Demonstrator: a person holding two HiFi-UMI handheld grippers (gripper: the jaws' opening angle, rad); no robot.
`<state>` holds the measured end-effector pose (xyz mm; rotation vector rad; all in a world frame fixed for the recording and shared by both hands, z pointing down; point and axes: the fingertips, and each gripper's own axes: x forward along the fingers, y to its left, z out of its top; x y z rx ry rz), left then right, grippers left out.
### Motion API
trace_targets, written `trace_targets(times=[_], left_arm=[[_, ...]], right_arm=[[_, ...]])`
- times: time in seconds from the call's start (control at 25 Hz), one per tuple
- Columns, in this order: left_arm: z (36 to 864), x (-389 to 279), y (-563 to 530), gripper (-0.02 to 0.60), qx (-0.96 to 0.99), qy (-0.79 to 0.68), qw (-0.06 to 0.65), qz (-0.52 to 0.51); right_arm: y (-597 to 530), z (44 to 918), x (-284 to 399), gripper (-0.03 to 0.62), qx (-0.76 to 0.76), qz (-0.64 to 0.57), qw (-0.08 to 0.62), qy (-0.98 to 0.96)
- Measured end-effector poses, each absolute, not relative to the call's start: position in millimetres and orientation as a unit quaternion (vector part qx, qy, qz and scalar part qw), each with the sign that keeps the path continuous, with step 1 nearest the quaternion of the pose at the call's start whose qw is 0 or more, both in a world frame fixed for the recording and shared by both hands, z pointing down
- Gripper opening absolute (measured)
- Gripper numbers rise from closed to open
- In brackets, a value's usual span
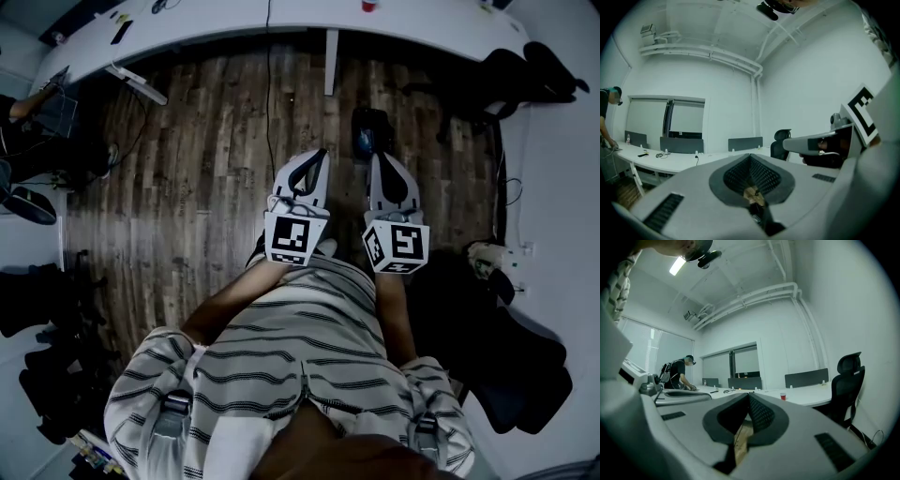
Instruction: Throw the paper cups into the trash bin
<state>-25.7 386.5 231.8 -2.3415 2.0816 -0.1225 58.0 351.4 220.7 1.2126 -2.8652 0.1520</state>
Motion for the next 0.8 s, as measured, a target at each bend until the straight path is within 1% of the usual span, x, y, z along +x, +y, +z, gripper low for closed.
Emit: trace_targets(times=[0.36,0.8], left_arm=[[238,-55,324,0.025,-0.752,0.659,0.002,-0.031],[245,-108,173,0.025,-0.772,0.635,-0.011,-0.033]], right_arm=[[292,224,22,0.009,0.387,0.036,0.019,-0.921],[153,232,-31,0.009,0.414,0.039,0.03,-0.909]])
